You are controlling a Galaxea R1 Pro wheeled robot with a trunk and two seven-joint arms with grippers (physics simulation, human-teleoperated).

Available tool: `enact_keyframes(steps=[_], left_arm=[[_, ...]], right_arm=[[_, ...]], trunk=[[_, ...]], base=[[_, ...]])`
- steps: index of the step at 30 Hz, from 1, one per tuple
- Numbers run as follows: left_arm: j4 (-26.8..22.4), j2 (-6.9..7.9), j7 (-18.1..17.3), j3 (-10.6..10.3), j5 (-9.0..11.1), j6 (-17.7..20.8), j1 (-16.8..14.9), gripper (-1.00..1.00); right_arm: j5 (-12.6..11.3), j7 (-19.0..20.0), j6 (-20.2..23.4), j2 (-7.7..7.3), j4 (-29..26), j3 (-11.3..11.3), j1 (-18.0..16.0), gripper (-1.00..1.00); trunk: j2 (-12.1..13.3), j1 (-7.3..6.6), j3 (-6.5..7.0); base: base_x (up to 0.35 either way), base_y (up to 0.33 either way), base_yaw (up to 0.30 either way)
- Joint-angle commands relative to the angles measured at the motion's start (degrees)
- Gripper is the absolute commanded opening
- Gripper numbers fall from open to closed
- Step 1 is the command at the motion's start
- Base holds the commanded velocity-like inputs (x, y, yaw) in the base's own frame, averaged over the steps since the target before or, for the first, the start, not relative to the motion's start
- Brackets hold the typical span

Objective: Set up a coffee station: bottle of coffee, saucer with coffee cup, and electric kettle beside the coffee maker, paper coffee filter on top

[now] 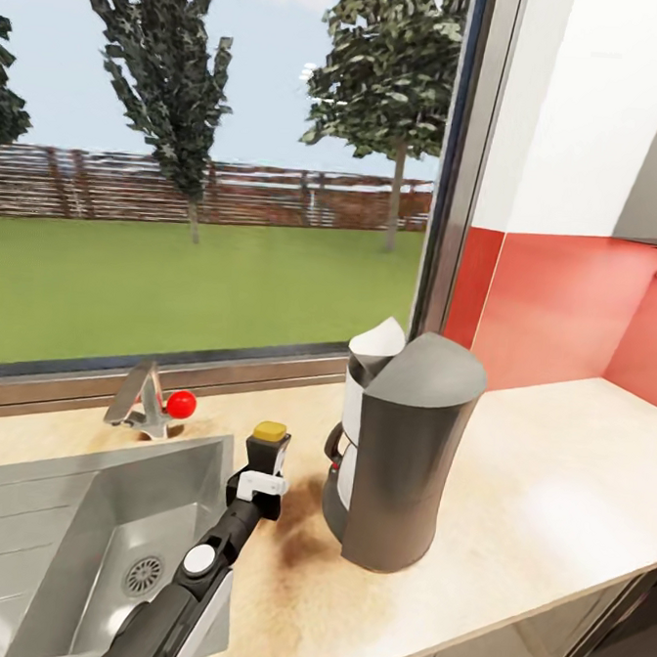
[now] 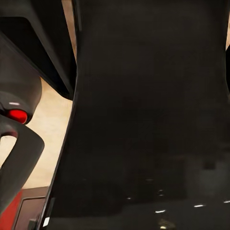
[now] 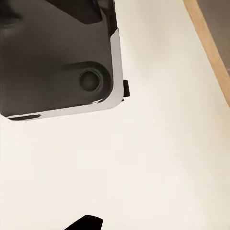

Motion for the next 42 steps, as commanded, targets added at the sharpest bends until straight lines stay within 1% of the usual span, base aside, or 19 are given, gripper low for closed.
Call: enact_keyframes(steps=[1, 9, 14, 18, 21, 27, 28, 30, 32, 34, 42], left_arm=[[0.0, 0.01, 0.2, -0.1, 0.2, -0.2, 0.0, -1.00], [0.3, -0.19, 0.2, -0.2, 0.2, -0.2, 0.4, -1.00], [0.5, -0.33, -0.2, -1.1, 0.2, -0.2, 1.4, -1.00], [0.5, -0.38, -0.6, -1.3, 0.2, -0.3, 1.5, -1.00], [0.5, -0.50, -0.7, -2.0, 0.2, -0.3, 1.6, -1.00], [0.6, -0.60, -0.7, -2.1, 0.3, -0.3, 1.5, -1.00], [0.6, -0.60, -0.7, -2.1, 0.3, -0.3, 1.5, 1.00], [0.9, -0.55, -0.7, -2.1, 0.3, -0.8, 1.5, 1.00], [1.7, -0.52, -0.6, -2.1, 0.3, -3.1, 1.5, 1.00], [2.3, -0.52, -0.6, -2.1, 0.3, -4.0, 1.5, 1.00], [2.5, -0.52, -0.6, -2.0, 0.3, -4.3, 1.5, 1.00]], right_arm=[[-0.1, 0.0, -0.2, 0.01, 0.1, -0.2, -0.1, 1.00], [0.0, 0.0, -0.2, 0.01, 0.1, -0.2, -0.1, 1.00], [0.0, 0.0, -0.2, 0.01, 0.1, -0.2, -0.1, 1.00], [0.0, 0.0, -0.2, 0.01, 0.1, -0.2, -0.1, 1.00], [0.0, 0.0, -0.2, 0.01, 0.1, -0.2, -0.1, 1.00], [0.0, 0.0, -0.2, 0.01, 0.1, -0.2, -0.1, 1.00], [0.0, 0.0, -0.2, 0.01, 0.1, -0.2, -0.1, 1.00], [0.0, 0.0, -0.2, 0.01, 0.1, -0.2, -0.1, 1.00], [0.0, 0.0, -0.2, 0.01, 0.1, -0.2, -0.1, 1.00], [0.0, 0.0, -0.2, 0.01, 0.1, -0.2, -0.1, 1.00], [-0.1, 0.0, -0.2, 0.01, 0.1, -0.2, -0.1, 1.00]], trunk=[[-0.1, 0.04, -0.13], [-0.1, 0.04, -0.13], [-0.1, 0.04, -0.13], [-0.1, 0.04, -0.13], [-0.1, 0.04, -0.13], [-0.1, 0.04, -0.13], [-0.1, 0.04, -0.13], [-0.1, 0.04, -0.13], [-0.1, 0.04, -0.13], [-0.1, 0.04, -0.13], [-0.1, 0.04, -0.13]], base=[[0.053, -0.013, 0.000], [0.005, -0.001, 0.000], [0.000, 0.000, 0.000], [0.000, 0.000, 0.000], [0.000, 0.000, 0.000], [0.000, 0.000, 0.000], [0.000, 0.000, 0.000], [0.000, 0.000, 0.000], [0.000, 0.000, 0.000], [0.000, 0.000, 0.000], [0.000, 0.000, 0.000]])
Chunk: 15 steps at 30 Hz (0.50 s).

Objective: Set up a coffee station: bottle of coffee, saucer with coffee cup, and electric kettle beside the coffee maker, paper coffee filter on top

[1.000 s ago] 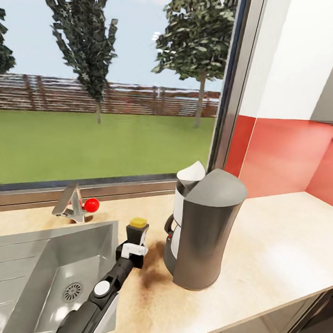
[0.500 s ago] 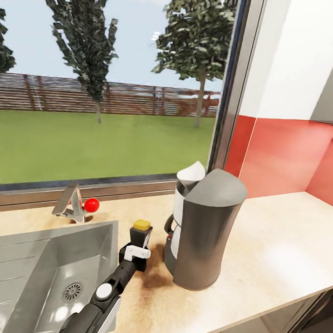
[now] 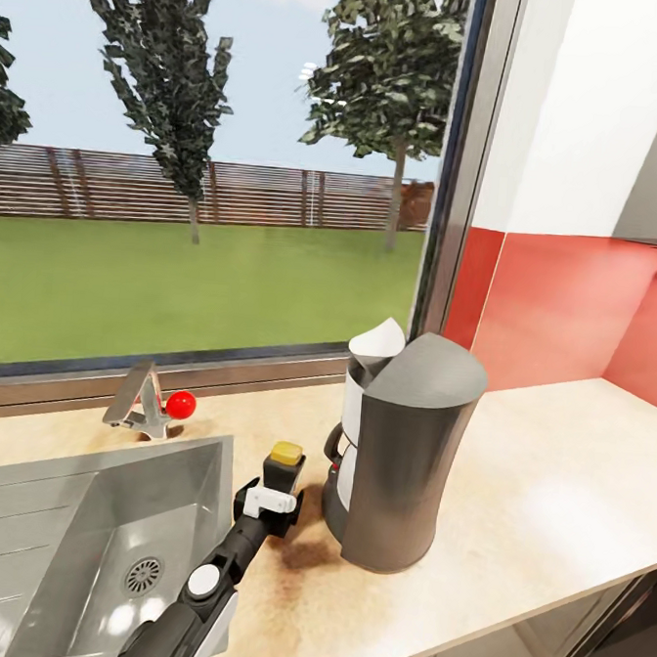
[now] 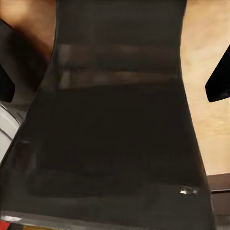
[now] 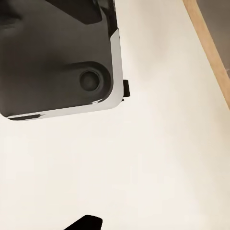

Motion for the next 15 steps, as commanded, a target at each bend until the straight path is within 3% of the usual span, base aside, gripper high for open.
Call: enact_keyframes(steps=[1, 11, 15], left_arm=[[0.0, 0.02, 0.0, -0.1, 0.3, -0.2, -0.1, 1.00], [0.0, 0.01, 0.0, -0.1, 0.3, -0.2, -0.1, 1.00], [0.0, 0.02, 0.0, -0.1, 0.3, -0.2, -0.1, 1.00]], right_arm=[[-0.1, 0.0, -0.2, 0.01, 0.1, -0.2, -0.1, 1.00], [-0.1, 0.0, -0.2, 0.01, 0.1, -0.2, -0.1, 1.00], [-0.1, 0.0, -0.2, 0.01, 0.1, -0.2, -0.1, 1.00]], trunk=[[-0.1, 0.03, -0.13], [-0.1, 0.03, -0.13], [-0.1, 0.03, -0.13]], base=[[0.000, 0.000, 0.000], [-0.002, 0.000, 0.000], [-0.231, 0.000, 0.000]])
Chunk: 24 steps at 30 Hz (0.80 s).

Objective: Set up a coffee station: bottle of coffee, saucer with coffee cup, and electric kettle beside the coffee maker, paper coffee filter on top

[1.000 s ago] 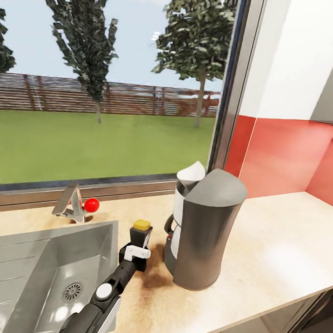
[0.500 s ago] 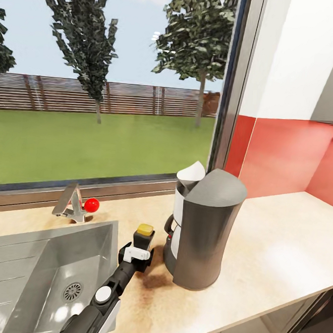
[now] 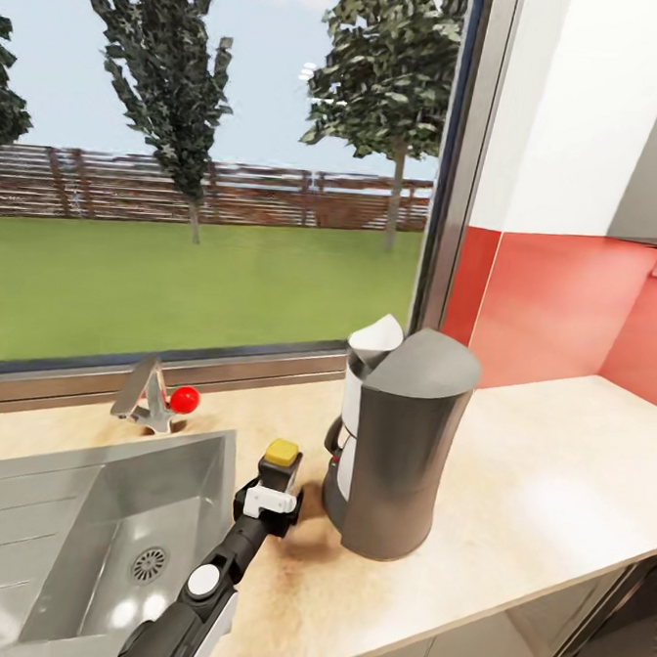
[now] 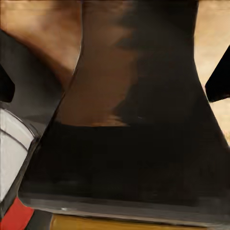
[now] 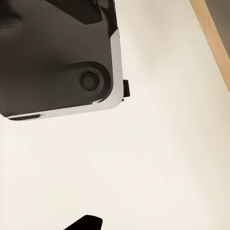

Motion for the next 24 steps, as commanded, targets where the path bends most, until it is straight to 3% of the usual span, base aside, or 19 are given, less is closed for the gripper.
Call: enact_keyframes(steps=[1, 18, 24], left_arm=[[0.0, 0.04, 0.0, -0.1, 0.3, -0.2, -0.1, 1.00], [0.0, 0.08, 0.1, -0.1, 0.3, -0.2, -0.1, 1.00], [0.0, 0.09, 0.0, -0.1, 0.3, -0.2, -0.1, 1.00]], right_arm=[[0.0, 0.0, -0.2, 0.01, 0.1, -0.2, -0.1, 1.00], [-0.1, 0.0, -0.2, 0.01, 0.1, -0.2, -0.1, 1.00], [-0.1, 0.0, -0.2, 0.01, 0.1, -0.2, -0.1, 1.00]], trunk=[[-0.1, 0.00, -0.13], [-0.1, 0.00, -0.13], [-0.1, 0.00, -0.13]], base=[[-0.309, 0.000, 0.000], [-0.332, 0.079, 0.000], [-0.061, 0.005, 0.000]])
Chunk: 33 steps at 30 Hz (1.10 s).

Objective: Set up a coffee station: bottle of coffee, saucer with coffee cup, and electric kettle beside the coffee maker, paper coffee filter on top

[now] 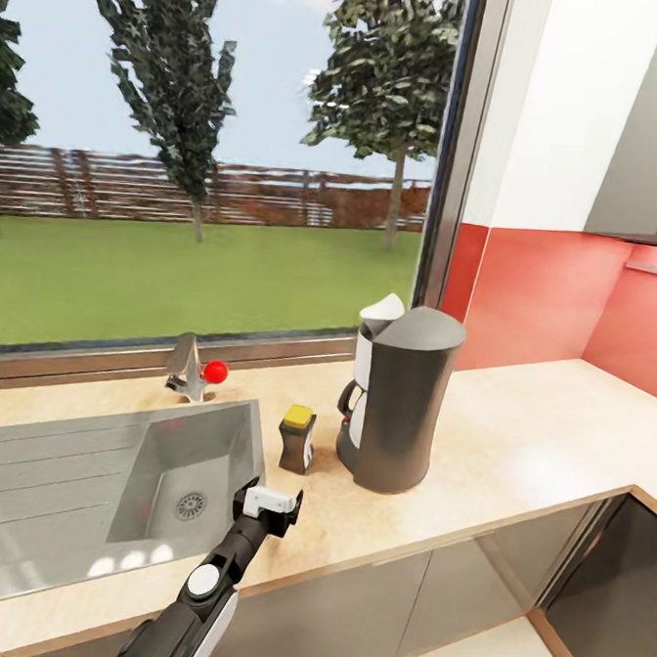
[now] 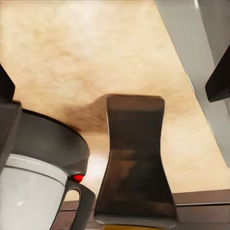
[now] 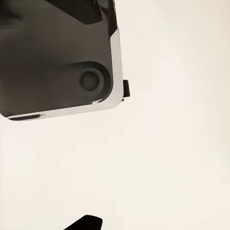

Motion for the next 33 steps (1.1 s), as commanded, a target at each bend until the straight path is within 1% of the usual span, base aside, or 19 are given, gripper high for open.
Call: enact_keyframes(steps=[1, 7, 13, 16, 23, 28, 33], left_arm=[[0.0, 0.00, 0.0, -0.1, 0.3, -0.2, -0.1, 1.00], [-0.1, 0.01, 0.2, -0.1, 0.3, -0.2, -0.1, 1.00], [-2.3, 0.28, 0.6, -0.1, 0.2, -0.2, 0.0, 1.00], [-2.6, 0.40, 0.4, 0.0, 0.3, -0.2, 0.0, 1.00], [-5.4, 0.53, 0.3, 0.1, 0.3, 0.1, 0.1, 1.00], [-6.7, 0.48, 0.2, -0.1, 0.3, 0.3, 0.7, 1.00], [-7.3, 0.45, 0.3, -0.2, 0.3, 0.5, 0.9, 1.00]], right_arm=[[-0.1, 0.0, -0.2, 0.01, 0.1, -0.2, -0.1, 1.00], [-0.1, 0.1, -0.3, 0.01, 0.0, -0.4, -0.1, 1.00], [-0.1, 0.0, -0.3, 0.05, 0.0, -0.4, -0.1, 1.00], [-0.1, 0.0, -0.3, 0.12, 0.0, -0.4, -0.1, 1.00], [-0.2, -0.1, -0.3, 0.19, 0.0, -0.4, -0.1, 1.00], [-0.1, -0.2, -0.3, 0.19, 0.1, -0.4, -0.1, 1.00], [-0.1, -0.2, -0.3, 0.19, 0.1, -0.3, -0.1, 1.00]], trunk=[[-0.1, 0.03, -0.13], [-0.1, 0.03, -0.13], [-0.1, 0.03, -0.13], [-0.1, 0.03, -0.13], [-0.1, 0.03, -0.13], [-0.1, 0.03, -0.13], [-0.1, 0.03, -0.13]], base=[[-0.011, 0.000, 0.000], [-0.198, -0.076, 0.000], [-0.283, -0.116, 0.000], [-0.305, -0.094, 0.023], [-0.290, -0.138, 0.227], [-0.270, -0.172, 0.273], [-0.174, -0.227, 0.277]])
